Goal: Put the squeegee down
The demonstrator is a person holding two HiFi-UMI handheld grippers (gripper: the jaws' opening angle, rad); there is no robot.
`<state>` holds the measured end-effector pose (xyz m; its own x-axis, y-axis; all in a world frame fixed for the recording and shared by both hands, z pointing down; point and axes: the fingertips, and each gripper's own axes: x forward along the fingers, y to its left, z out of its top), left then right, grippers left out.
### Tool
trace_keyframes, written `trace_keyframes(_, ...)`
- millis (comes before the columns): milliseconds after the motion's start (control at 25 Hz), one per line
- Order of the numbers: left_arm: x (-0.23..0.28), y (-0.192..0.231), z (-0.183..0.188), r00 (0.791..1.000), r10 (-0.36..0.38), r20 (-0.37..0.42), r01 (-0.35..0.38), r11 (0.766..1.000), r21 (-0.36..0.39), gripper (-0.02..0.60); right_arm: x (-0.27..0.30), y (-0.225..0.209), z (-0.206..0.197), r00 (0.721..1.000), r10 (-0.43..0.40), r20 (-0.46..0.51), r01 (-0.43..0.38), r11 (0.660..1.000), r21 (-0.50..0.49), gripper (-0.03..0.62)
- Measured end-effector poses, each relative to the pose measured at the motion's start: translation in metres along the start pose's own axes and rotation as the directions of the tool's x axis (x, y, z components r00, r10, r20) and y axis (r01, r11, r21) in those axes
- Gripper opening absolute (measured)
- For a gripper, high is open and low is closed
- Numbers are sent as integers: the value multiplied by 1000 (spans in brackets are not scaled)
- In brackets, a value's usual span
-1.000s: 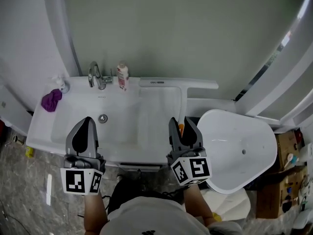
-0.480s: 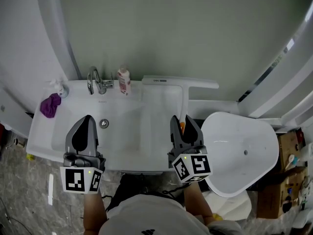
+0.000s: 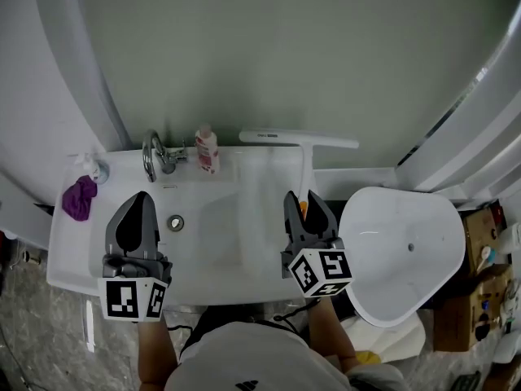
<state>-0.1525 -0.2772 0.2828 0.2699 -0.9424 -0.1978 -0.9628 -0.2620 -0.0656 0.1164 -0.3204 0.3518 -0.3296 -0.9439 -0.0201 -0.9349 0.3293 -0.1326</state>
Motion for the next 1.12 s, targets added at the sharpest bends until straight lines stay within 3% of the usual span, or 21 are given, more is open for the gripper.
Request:
trace_keyframes(480, 40, 46, -33, 998, -40, -40, 39, 999, -29, 7, 52, -11, -73, 981, -59, -183, 72, 995, 63, 118)
trace_keyframes(1120, 48, 83, -72, 994, -23, -108, 17, 998, -63, 7, 86, -33, -187, 883, -58, -467, 119, 988, 103, 118)
